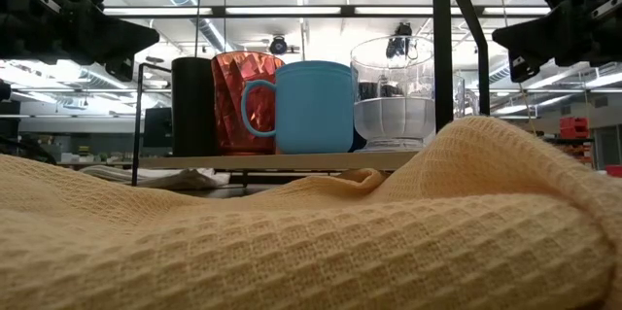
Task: Stack small to large cups/mugs on shelf
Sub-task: Return to Home Position
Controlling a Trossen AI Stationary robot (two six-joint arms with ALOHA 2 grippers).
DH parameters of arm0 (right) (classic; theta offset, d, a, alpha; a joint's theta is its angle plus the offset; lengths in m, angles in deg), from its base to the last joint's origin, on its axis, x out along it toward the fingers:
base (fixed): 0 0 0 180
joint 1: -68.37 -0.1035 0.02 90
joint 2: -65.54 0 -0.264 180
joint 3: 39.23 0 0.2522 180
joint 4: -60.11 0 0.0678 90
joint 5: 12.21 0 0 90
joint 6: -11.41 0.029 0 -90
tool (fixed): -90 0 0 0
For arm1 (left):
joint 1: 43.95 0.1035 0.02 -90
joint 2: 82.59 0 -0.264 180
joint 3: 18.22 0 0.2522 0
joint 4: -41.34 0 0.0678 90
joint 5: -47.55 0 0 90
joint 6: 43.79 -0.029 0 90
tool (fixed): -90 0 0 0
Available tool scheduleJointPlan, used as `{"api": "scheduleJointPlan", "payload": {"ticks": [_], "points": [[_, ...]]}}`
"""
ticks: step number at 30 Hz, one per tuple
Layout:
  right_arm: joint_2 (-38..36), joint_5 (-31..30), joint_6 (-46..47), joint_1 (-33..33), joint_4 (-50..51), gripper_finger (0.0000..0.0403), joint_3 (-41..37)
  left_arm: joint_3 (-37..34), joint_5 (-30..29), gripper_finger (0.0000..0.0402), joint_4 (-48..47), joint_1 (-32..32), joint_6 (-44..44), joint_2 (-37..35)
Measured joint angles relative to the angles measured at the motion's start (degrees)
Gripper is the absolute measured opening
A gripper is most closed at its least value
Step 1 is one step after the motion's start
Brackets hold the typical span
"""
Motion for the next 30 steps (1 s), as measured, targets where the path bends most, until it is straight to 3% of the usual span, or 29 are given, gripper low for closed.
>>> {"api": "scheduleJointPlan", "payload": {"ticks": [15,30], "points": [[0.0,-2.6,4.0,0.0,0.6,0.003,0.0,0.0,0.0,0.003,0.0,0.0,0.0,0.0],[0.1,-2.6,4.0,0.0,0.5,0.0028,0.0,0.0,0.0,0.0021,0.0,0.0,0.0,0.0]]}}
